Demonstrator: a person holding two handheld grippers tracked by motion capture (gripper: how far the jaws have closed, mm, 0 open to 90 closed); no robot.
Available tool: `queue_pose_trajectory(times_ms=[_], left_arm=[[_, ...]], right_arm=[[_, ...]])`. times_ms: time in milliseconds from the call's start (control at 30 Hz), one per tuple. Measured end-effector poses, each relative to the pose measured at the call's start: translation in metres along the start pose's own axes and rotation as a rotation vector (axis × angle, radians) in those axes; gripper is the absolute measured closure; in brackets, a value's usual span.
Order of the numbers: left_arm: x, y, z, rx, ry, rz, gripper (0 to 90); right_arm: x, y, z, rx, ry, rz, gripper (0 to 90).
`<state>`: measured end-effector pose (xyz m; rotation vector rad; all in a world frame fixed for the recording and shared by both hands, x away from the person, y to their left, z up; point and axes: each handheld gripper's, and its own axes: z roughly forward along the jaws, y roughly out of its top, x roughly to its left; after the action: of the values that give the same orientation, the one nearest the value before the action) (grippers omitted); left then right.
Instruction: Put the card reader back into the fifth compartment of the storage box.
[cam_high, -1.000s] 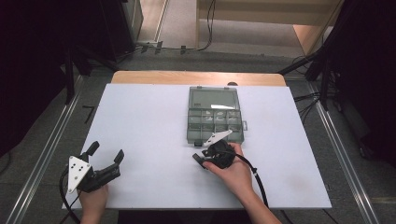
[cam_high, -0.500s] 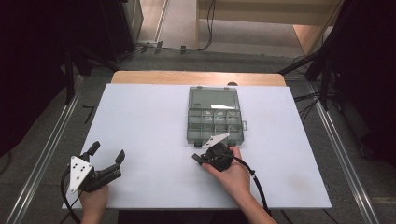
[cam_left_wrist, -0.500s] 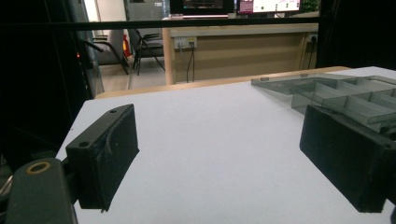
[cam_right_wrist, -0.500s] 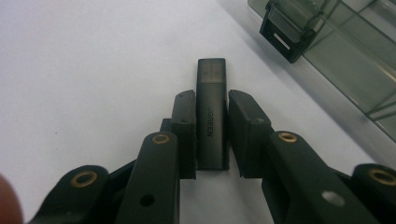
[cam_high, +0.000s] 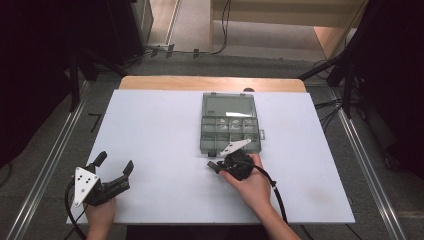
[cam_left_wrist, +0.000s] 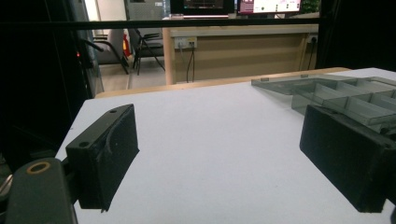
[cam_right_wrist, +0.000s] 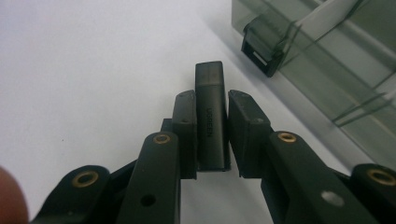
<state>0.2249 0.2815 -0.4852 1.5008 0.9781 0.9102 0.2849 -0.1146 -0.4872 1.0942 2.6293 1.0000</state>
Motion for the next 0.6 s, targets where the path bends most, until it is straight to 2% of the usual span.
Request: queue_pose_trajectory(times_ms=[600], left_arm=[[0.001, 0.000, 0.000, 0.001, -0.001, -0.003, 11.6]], right_arm=[[-0.009, 0.015, -0.018, -0.039, 0.010, -0.002, 71.6]])
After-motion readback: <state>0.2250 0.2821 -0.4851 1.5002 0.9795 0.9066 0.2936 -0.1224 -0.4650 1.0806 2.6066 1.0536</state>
